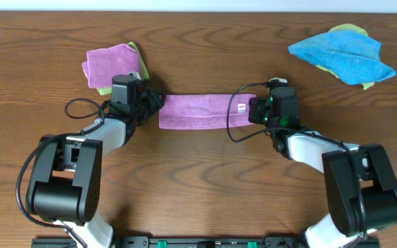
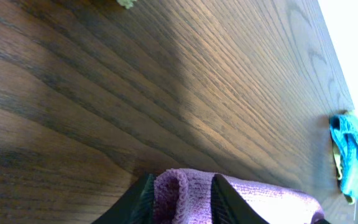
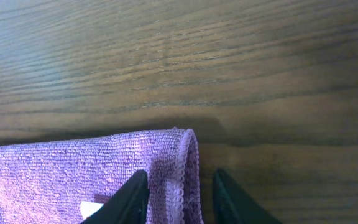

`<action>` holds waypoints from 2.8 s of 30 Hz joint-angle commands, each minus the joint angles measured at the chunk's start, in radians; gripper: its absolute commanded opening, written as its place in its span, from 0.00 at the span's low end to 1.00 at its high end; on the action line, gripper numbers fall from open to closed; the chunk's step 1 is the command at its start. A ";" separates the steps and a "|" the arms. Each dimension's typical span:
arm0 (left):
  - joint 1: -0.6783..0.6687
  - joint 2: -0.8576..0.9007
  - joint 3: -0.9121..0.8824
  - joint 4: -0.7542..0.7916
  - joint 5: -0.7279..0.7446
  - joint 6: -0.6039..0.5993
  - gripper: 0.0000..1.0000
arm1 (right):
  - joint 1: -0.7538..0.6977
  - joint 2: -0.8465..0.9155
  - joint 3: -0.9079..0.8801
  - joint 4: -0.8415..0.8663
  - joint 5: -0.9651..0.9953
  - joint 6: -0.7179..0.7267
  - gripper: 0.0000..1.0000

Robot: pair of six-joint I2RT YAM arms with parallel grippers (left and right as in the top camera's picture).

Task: Fold the cloth
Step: 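Fold the cloth's far edge toward the near edge with both grippers, then hold the strip ends and bring the right gripper toward the left gripper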

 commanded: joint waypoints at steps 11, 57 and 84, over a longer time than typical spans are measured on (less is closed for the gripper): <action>0.047 -0.051 0.006 0.011 0.053 0.023 0.72 | -0.008 -0.151 0.014 -0.080 0.024 -0.006 0.54; -0.193 -0.089 0.007 -0.256 -0.344 -0.056 0.06 | -0.008 -0.247 0.011 -0.476 -0.181 0.406 0.75; -0.192 -0.048 0.007 -0.275 -0.315 -0.060 0.06 | 0.029 0.024 0.011 -0.173 -0.166 0.496 0.59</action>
